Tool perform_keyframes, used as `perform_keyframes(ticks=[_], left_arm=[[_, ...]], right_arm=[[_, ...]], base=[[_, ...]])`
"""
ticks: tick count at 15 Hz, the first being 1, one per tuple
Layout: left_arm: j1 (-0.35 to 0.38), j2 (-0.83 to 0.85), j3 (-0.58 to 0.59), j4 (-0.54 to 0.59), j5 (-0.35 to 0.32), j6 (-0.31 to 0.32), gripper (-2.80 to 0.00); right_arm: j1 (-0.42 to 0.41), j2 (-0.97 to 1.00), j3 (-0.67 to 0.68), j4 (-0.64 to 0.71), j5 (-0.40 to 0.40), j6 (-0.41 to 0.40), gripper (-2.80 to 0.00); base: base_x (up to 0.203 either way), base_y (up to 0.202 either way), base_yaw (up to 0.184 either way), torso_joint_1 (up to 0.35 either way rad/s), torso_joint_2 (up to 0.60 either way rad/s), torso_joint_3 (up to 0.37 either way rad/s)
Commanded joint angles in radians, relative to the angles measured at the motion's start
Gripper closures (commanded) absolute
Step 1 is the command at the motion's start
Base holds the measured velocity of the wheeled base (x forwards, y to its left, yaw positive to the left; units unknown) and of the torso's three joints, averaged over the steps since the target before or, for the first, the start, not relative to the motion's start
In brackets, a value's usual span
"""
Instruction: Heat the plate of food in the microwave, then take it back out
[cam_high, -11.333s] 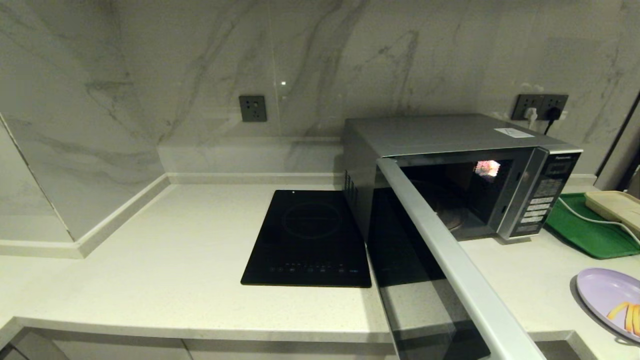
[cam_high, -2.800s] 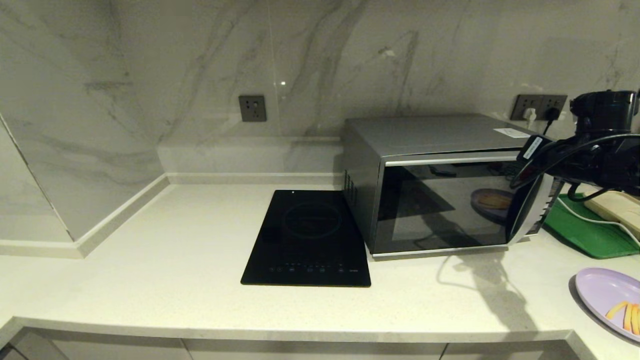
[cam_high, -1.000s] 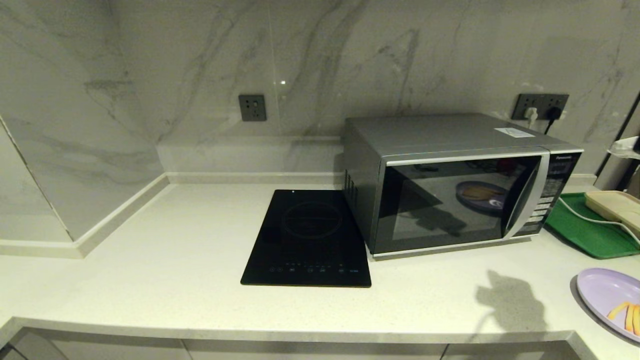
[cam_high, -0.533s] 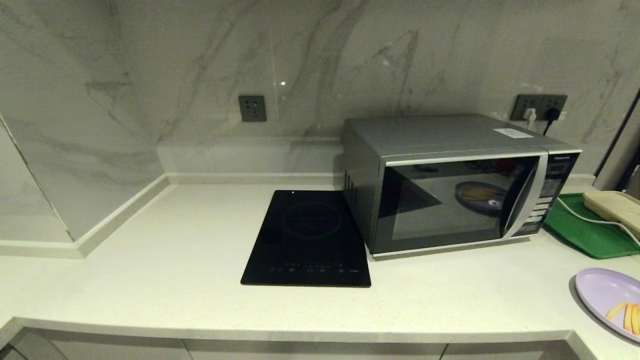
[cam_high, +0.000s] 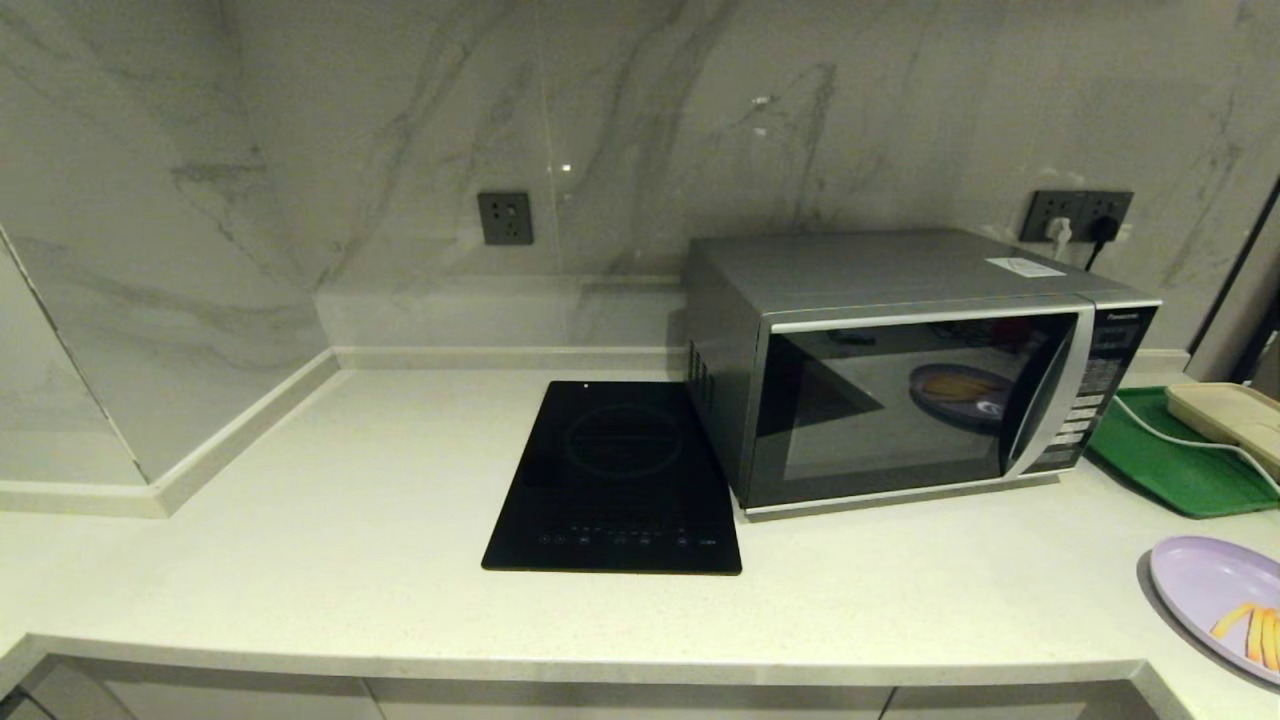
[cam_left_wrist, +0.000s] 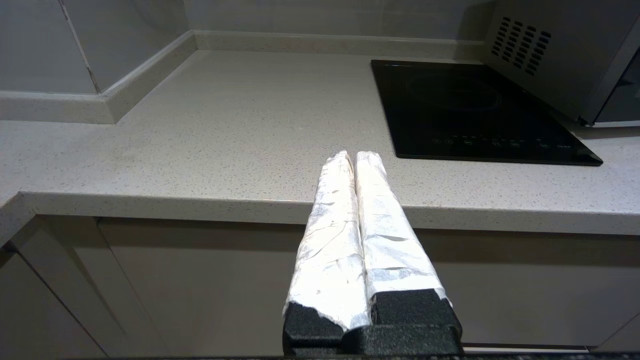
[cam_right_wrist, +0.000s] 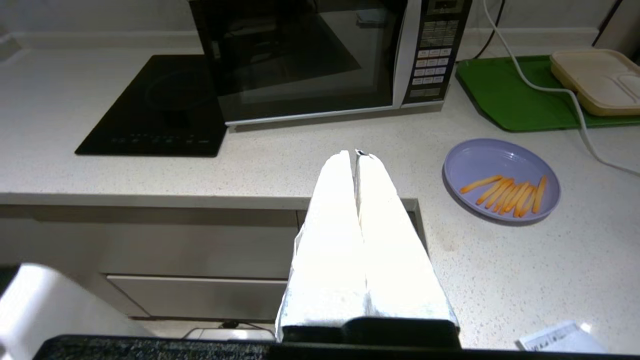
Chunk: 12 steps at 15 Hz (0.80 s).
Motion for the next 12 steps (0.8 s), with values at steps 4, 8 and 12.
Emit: perform_keyframes(ticks=[4, 8, 12], left_arm=[[0.001, -0.002, 0.0, 0.0, 0.0, -0.001, 0.0], [0.001, -0.001, 0.0, 0.0, 0.0, -0.001, 0.0], [-0.001, -0.001, 0.0, 0.0, 0.0, -0.001, 0.0]], right_arm=[[0.01, -0.103, 0.002, 0.089, 0.003, 0.002, 0.0], [-0.014, 0.16, -0.002, -0.025, 0.113, 0.071, 0.0], [-0.028, 0.204, 0.13, -0.182, 0.174, 0.108, 0.0]], base=[[0.0, 0.0, 0.0, 0.0, 0.0, 0.0], [0.0, 0.0, 0.0, 0.0, 0.0, 0.0], [0.0, 0.0, 0.0, 0.0, 0.0, 0.0]])
